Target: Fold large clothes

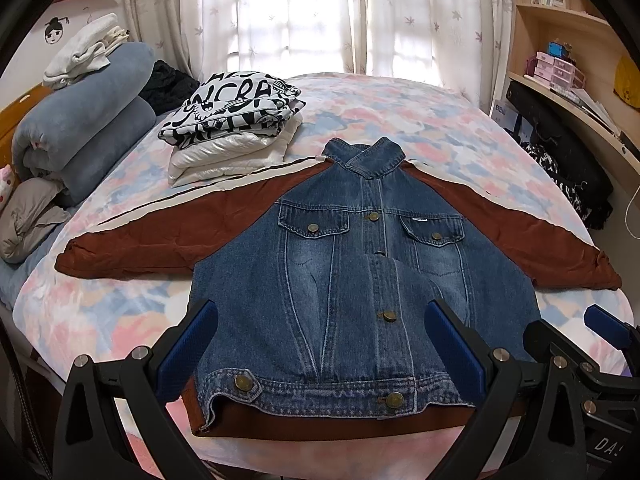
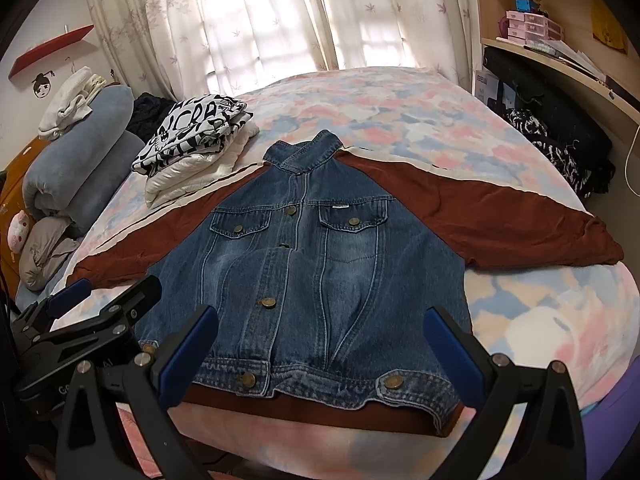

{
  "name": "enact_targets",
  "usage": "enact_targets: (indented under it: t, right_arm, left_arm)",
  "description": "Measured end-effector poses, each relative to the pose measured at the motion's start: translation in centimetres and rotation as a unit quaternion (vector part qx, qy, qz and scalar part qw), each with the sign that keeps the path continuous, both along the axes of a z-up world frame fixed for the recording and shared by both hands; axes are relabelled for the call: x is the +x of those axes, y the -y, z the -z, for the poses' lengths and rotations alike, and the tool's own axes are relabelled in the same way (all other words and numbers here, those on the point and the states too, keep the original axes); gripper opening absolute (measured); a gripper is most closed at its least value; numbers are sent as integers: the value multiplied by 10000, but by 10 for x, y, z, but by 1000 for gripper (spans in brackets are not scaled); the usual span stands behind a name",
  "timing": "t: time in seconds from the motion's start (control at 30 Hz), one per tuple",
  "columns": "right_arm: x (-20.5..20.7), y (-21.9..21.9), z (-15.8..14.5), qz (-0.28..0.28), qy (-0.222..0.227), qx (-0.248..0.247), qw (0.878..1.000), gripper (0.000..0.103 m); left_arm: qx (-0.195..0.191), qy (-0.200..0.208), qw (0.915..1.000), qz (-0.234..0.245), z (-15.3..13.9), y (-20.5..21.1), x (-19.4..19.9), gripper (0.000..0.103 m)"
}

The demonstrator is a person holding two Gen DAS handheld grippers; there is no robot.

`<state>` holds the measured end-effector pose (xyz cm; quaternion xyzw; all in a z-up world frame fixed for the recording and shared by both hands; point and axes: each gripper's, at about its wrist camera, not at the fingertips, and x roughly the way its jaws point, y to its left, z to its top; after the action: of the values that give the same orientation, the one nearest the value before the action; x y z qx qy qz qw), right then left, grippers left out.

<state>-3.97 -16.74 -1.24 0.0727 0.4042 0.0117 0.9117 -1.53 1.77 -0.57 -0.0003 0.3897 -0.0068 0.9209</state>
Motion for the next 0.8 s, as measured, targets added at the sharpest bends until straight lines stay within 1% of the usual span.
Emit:
enact_targets:
  t: [0.57, 0.8]
  right_arm:
    - [-2, 8, 6, 68, -8, 75, 9999, 103]
    - [0, 12, 3, 24, 94, 88, 9999, 103]
  left_arm:
    - [35, -55, 9999, 89, 3, 8, 4, 102]
    - [11, -87, 9999, 143, 5, 12, 8, 102]
